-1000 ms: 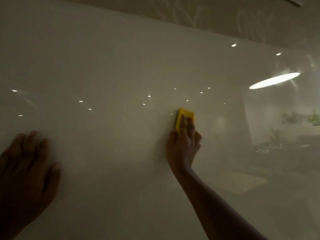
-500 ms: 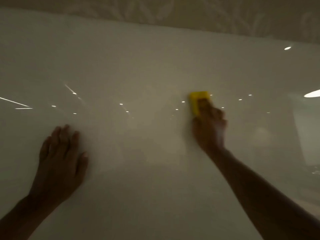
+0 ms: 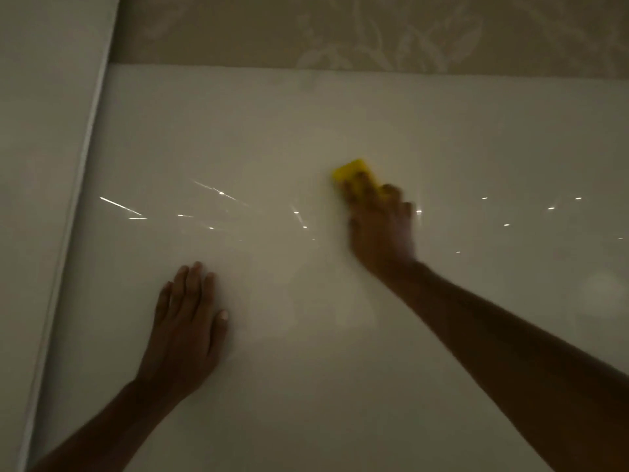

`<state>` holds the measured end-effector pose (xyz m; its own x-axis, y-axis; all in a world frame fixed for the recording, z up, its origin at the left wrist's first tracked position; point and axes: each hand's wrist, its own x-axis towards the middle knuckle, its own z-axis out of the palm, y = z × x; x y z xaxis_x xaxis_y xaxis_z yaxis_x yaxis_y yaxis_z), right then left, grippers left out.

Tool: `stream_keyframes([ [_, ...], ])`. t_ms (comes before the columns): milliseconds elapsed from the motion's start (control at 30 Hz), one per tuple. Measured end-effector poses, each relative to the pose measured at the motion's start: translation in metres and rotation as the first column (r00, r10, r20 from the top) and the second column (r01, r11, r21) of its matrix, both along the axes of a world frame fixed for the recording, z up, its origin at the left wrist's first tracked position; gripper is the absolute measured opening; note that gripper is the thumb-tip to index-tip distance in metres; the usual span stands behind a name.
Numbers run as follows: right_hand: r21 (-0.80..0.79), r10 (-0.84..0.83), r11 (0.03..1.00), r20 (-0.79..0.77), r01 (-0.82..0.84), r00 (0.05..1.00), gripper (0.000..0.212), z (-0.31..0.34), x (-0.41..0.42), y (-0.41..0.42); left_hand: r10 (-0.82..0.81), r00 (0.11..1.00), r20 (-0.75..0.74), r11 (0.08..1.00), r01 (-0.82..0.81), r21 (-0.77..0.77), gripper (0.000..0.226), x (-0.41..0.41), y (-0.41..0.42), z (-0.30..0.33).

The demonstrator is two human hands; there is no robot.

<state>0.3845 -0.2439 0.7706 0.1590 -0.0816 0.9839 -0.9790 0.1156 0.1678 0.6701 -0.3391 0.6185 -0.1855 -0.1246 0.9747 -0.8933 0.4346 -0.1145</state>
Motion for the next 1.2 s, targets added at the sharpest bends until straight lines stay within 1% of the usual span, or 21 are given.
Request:
stream_keyframes([
  [67,0.138,0.015,0.99,-0.311,0.029,0.95,0.066,-0.031,0.04,-0.013,-0.01,1.0,-0.015,1.0,0.01,0.006,0.066,0.006,-0.003,0.001],
  [133,0.242,0.088,0.968,-0.567,0.064,0.819,0.061,-0.064,0.059,-0.02,-0.016,1.0,-0.027,1.0,0.017,0.013,0.066,0.01,-0.006,0.003],
  [233,0.273,0.176,0.961,-0.741,0.051,0.648,0.058,-0.062,0.059,-0.021,-0.029,0.999,-0.016,0.999,0.029,0.016,0.066,0.018,-0.01,0.004],
  [267,0.245,0.169,0.969,-0.733,0.025,0.659,0.058,-0.046,0.055,-0.021,-0.033,0.999,-0.013,0.999,0.033,0.015,0.066,0.018,-0.01,0.004],
  [300,0.197,0.153,0.98,-0.661,-0.026,0.735,0.059,-0.025,0.051,-0.021,-0.038,0.999,-0.015,0.999,0.038,0.007,0.066,0.019,-0.011,0.004],
  [333,0.121,0.134,0.989,-0.505,-0.084,0.853,0.061,-0.001,0.044,-0.02,-0.043,0.999,-0.02,0.999,0.043,-0.002,0.066,0.018,-0.011,0.004],
  [367,0.016,0.108,0.994,-0.283,-0.108,0.953,0.064,0.022,0.035,-0.018,-0.048,0.999,-0.026,0.999,0.048,-0.01,0.066,0.018,-0.011,0.003],
  [400,-0.079,0.086,0.993,-0.038,-0.088,0.996,0.067,0.042,0.024,-0.016,-0.051,0.998,-0.026,0.999,0.051,-0.013,0.067,0.017,-0.012,0.002],
  [433,-0.146,0.082,0.988,0.179,-0.056,0.98,0.067,0.059,0.014,-0.014,-0.051,0.999,-0.019,0.999,0.051,-0.016,0.067,0.017,-0.013,0.0],
  [500,-0.21,0.134,0.977,0.462,-0.038,0.877,0.067,0.091,0.002,-0.011,-0.05,0.999,-0.006,0.998,0.049,-0.031,0.066,0.017,-0.017,-0.003],
  [567,-0.226,0.182,0.973,0.588,-0.057,0.788,0.07,0.121,0.005,-0.011,-0.046,0.999,0.002,0.998,0.046,-0.045,0.065,0.017,-0.021,-0.006],
  [600,-0.218,0.182,0.974,0.599,-0.059,0.78,0.07,0.133,0.014,-0.013,-0.047,0.999,0.0,0.997,0.047,-0.056,0.065,0.017,-0.022,-0.006],
  [667,-0.162,0.147,0.984,0.524,-0.071,0.839,0.067,0.146,0.04,-0.021,-0.049,0.999,-0.004,0.996,0.048,-0.077,0.065,0.015,-0.024,-0.007],
  [700,-0.116,0.118,0.99,0.436,-0.075,0.892,0.066,0.148,0.058,-0.026,-0.052,0.999,-0.005,0.995,0.051,-0.083,0.064,0.015,-0.025,-0.007],
  [767,-0.007,0.062,0.998,0.197,-0.062,0.978,0.067,0.142,0.099,-0.036,-0.045,0.999,-0.007,0.995,0.044,-0.095,0.064,0.015,-0.026,-0.008],
  [800,0.055,0.06,0.996,0.067,-0.064,0.996,0.068,0.136,0.12,-0.04,-0.041,0.999,-0.008,0.995,0.04,-0.097,0.064,0.015,-0.027,-0.008],
  [867,0.178,0.09,0.982,-0.184,-0.057,0.979,0.068,0.113,0.157,-0.047,-0.037,0.999,-0.012,0.995,0.036,-0.094,0.064,0.015,-0.027,-0.008],
  [967,0.273,0.089,0.96,-0.487,0.056,0.869,0.062,0.061,0.18,-0.052,-0.044,0.999,-0.016,0.996,0.043,-0.082,0.065,0.015,-0.024,-0.009],
  [1067,0.294,0.092,0.951,-0.558,0.092,0.825,0.059,0.008,0.161,-0.047,-0.063,0.998,-0.021,0.995,0.061,-0.08,0.064,0.016,-0.022,-0.008],
  [1133,0.285,0.121,0.958,-0.53,0.042,0.839,0.06,-0.018,0.128,-0.038,-0.066,0.997,-0.03,0.995,0.064,-0.076,0.065,0.015,-0.02,-0.008],
  [1200,0.212,0.137,0.976,-0.454,-0.042,0.881,0.066,-0.034,0.086,-0.025,-0.064,0.997,-0.034,0.995,0.062,-0.075,0.064,0.014,-0.019,-0.009],
])
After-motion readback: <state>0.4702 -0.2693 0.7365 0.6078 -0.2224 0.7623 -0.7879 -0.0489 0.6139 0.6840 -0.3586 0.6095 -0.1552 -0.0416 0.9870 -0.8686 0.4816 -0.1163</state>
